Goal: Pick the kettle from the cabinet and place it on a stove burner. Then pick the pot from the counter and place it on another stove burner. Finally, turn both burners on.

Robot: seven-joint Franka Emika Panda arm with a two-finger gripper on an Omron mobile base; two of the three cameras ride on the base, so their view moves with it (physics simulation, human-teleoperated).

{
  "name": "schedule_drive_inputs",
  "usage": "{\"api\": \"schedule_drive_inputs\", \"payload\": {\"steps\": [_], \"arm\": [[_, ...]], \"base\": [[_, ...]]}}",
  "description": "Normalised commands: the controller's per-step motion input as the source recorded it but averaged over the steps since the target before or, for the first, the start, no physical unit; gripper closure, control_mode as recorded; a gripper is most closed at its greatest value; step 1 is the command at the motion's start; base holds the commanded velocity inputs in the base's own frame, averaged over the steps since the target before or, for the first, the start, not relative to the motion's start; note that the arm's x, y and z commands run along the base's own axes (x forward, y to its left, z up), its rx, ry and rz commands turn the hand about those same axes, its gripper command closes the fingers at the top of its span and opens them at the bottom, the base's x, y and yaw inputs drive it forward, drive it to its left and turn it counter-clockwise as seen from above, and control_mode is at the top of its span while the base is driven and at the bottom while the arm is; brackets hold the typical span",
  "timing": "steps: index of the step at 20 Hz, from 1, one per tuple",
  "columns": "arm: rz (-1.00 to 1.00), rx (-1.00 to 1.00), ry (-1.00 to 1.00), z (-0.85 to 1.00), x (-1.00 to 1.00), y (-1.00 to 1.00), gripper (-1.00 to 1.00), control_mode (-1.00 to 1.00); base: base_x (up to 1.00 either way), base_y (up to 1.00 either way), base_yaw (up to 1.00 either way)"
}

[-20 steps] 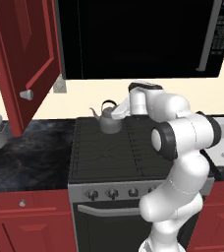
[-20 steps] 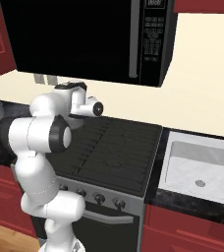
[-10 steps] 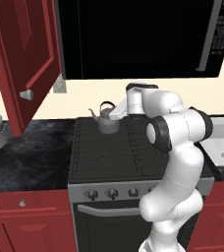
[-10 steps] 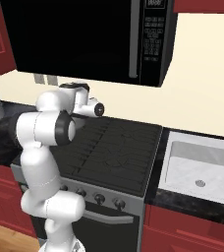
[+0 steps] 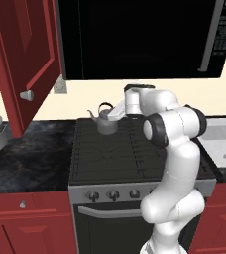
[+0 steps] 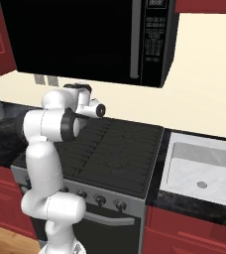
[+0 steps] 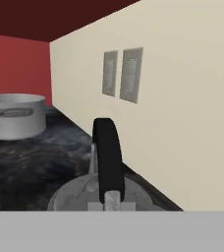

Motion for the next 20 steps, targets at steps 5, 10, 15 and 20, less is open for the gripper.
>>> {"api": "schedule_drive_inputs", "payload": {"steps": [5, 10, 15, 20], "arm": [[0.00, 0.00, 0.00, -0.12, 0.24, 0.06, 1.00, -1.00], [0.00, 0.00, 0.00, -0.12, 0.26, 0.07, 1.00, -1.00], [0.00, 0.00, 0.00, -0.15, 0.24, 0.04, 1.00, -1.00], [0.00, 0.00, 0.00, -0.13, 0.23, 0.04, 1.00, -1.00]], "base": [[0.00, 0.00, 0.00], [0.00, 0.00, 0.00], [0.00, 0.00, 0.00], [0.00, 0.00, 0.00]]}}
